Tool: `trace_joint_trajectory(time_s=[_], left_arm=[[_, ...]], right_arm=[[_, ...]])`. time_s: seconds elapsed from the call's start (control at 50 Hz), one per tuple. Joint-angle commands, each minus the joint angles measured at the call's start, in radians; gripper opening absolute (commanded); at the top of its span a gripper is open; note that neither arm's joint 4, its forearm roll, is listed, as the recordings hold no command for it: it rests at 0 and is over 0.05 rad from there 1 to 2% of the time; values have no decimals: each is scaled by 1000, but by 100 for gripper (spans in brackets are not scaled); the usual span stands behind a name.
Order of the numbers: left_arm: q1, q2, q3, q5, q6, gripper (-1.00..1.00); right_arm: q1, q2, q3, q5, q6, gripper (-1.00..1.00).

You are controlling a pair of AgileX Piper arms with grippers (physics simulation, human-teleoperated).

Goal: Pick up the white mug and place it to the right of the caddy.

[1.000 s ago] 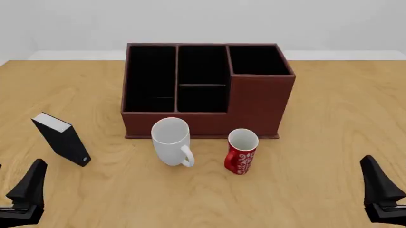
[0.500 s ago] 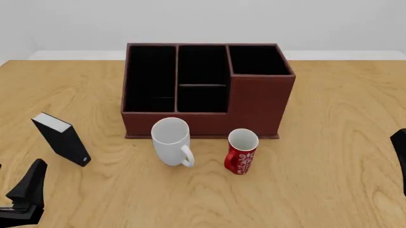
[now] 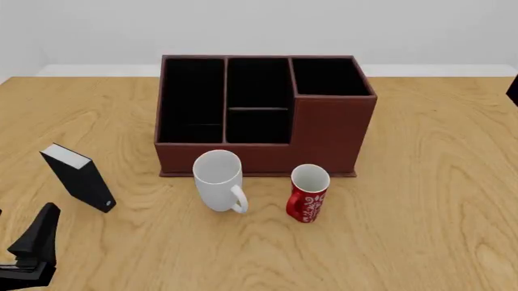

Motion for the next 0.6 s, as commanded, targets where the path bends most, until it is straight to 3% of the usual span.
trace_joint_trajectory(time_s=[0.02, 0.16, 0.6], left_arm=[[0, 0, 0, 0, 0, 100], [0, 0, 0, 0, 0, 100], [0, 0, 0, 0, 0, 100]], right_arm=[[99, 198, -199, 121, -45, 100], [146, 296, -236, 151, -43, 100], [341, 561, -257, 84, -12, 100]])
